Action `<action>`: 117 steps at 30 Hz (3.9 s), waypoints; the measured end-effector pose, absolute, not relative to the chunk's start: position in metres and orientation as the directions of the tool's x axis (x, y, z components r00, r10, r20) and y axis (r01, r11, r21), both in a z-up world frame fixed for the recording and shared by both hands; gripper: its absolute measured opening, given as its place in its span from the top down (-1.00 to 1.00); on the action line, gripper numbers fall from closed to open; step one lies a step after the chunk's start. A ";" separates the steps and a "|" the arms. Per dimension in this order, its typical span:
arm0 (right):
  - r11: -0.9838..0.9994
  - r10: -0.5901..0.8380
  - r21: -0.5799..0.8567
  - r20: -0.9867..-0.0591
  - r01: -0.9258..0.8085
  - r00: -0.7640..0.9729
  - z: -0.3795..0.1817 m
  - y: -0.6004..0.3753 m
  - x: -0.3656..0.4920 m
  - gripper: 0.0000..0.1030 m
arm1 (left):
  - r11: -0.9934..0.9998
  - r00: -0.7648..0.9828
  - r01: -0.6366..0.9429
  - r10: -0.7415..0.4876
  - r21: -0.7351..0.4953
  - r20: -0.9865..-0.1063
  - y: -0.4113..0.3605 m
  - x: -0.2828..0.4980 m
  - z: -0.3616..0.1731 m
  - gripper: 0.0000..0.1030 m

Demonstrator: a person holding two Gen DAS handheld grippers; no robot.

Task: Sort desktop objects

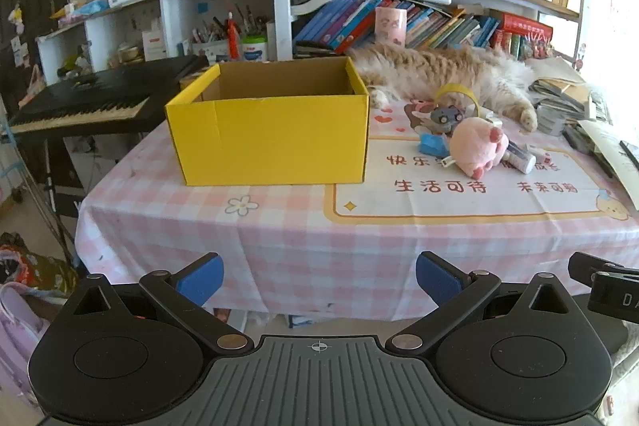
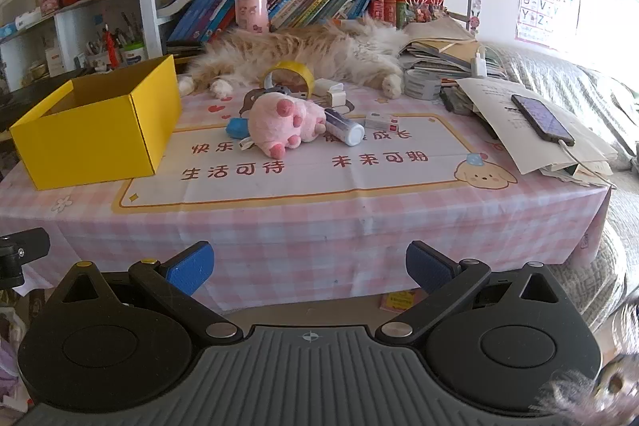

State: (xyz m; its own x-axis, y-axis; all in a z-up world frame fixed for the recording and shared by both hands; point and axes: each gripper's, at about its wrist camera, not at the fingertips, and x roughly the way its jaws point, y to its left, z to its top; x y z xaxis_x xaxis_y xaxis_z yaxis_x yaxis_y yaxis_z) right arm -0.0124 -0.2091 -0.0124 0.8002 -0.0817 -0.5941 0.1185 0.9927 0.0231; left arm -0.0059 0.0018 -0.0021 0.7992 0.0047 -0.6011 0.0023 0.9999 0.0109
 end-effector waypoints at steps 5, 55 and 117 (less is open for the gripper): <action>0.993 -0.083 0.023 -0.592 0.119 0.801 -0.012 -0.207 -0.014 -1.00 | 1.000 0.801 0.000 0.008 0.014 -0.598 0.002 -0.007 -0.001 -1.00; 0.993 -0.082 0.019 -0.583 0.114 0.808 -0.009 -0.200 -0.016 -1.00 | 0.999 0.792 0.039 -0.017 0.022 -0.610 0.002 -0.010 -0.002 -1.00; 0.993 -0.006 0.091 -0.610 0.078 0.792 -0.015 -0.188 0.012 -1.00 | 0.997 0.793 0.071 -0.047 0.015 -0.607 0.020 0.004 -0.004 -1.00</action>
State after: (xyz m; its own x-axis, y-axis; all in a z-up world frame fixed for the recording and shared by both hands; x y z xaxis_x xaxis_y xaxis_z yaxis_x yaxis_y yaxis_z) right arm 0.0124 -0.1876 -0.0149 0.7924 -0.0063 -0.6099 0.0781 0.9928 0.0912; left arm 0.0045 0.0199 -0.0035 0.7931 -0.0474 -0.6073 0.0714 0.9973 0.0155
